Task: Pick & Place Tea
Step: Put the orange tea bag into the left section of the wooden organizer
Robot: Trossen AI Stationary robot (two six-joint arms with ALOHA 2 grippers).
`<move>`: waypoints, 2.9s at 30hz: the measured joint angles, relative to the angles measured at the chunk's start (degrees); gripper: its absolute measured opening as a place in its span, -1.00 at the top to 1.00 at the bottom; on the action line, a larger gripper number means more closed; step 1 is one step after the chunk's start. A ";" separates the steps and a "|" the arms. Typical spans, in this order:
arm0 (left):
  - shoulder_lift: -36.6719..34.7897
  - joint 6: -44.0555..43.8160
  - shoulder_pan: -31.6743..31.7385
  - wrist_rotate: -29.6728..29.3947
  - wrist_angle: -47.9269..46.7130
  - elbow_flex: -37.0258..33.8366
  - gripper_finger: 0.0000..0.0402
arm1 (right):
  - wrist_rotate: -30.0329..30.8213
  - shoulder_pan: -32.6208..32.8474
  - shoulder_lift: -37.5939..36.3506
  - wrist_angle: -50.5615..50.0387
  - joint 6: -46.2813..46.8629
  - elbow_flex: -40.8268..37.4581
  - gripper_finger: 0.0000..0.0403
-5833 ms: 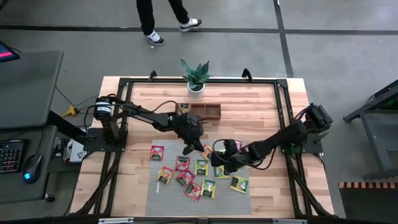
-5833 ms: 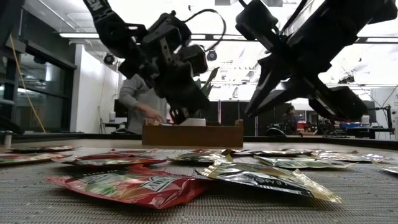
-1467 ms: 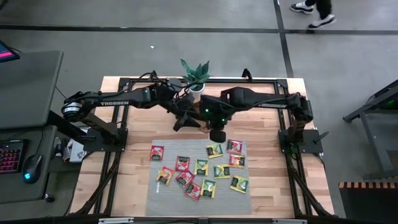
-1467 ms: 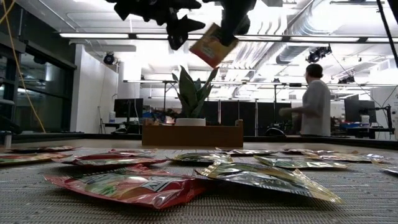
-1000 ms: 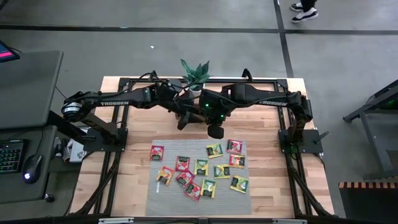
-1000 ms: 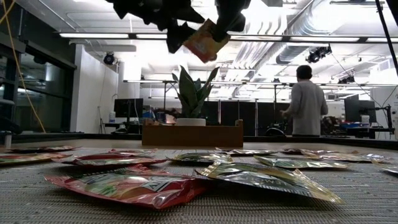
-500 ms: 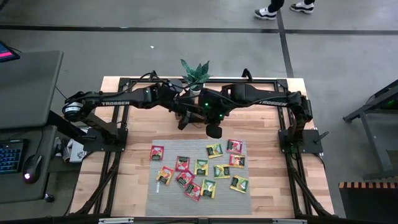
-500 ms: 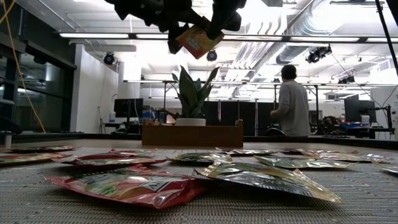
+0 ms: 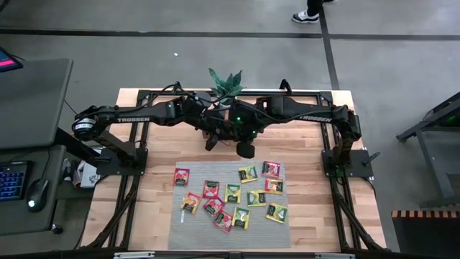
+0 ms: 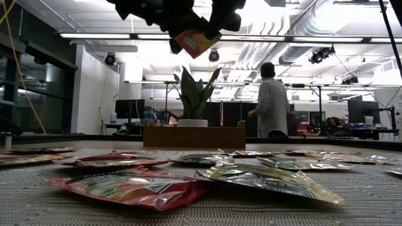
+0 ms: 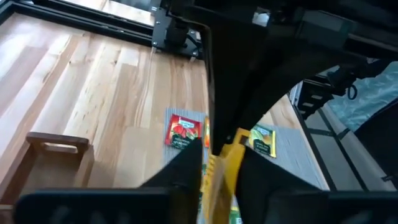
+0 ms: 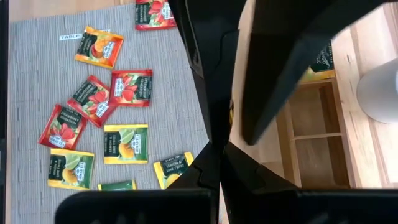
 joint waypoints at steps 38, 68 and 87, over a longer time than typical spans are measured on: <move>-12.94 3.14 8.18 -8.04 -2.81 -6.22 1.00 | 17.01 0.22 -9.61 -8.68 10.76 -0.90 0.51; -12.50 -19.02 12.85 -15.75 58.83 -46.93 1.00 | 13.54 2.81 -40.08 37.64 26.63 -52.98 0.51; 6.69 -26.21 12.85 -25.22 71.87 -45.93 1.00 | 13.83 5.86 -41.59 40.04 29.16 -56.11 0.51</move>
